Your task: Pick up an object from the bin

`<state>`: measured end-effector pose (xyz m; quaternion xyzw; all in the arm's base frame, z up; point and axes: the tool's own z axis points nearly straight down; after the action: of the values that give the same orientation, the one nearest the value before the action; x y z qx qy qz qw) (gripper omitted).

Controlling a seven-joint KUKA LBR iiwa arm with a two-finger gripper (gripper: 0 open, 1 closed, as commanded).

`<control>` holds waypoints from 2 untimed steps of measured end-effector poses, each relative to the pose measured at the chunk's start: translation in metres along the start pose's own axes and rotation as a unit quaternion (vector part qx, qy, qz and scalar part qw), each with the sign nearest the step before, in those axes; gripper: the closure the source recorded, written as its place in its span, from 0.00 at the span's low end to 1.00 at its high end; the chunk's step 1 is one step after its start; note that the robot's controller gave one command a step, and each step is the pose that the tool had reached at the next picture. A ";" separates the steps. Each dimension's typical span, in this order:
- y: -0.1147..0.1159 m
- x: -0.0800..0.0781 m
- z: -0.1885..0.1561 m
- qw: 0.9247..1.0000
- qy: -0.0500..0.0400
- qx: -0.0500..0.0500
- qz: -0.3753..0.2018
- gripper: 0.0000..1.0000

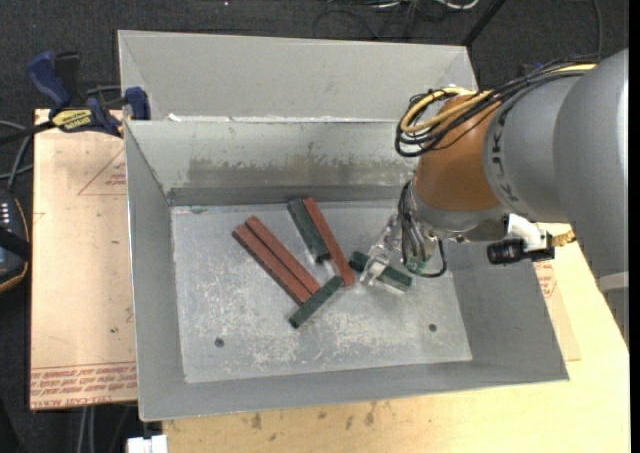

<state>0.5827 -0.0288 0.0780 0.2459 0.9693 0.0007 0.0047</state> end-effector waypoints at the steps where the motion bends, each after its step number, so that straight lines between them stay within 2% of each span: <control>1: 0.000 0.000 0.000 1.000 0.000 0.000 0.000 1.00; 2: 0.000 0.001 -0.003 1.000 0.000 0.000 0.000 1.00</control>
Offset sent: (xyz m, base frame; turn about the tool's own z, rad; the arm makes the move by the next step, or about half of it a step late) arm 0.0001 0.0001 0.0751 0.0000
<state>0.5820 -0.0287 0.0808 0.2460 0.9693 0.0004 0.0043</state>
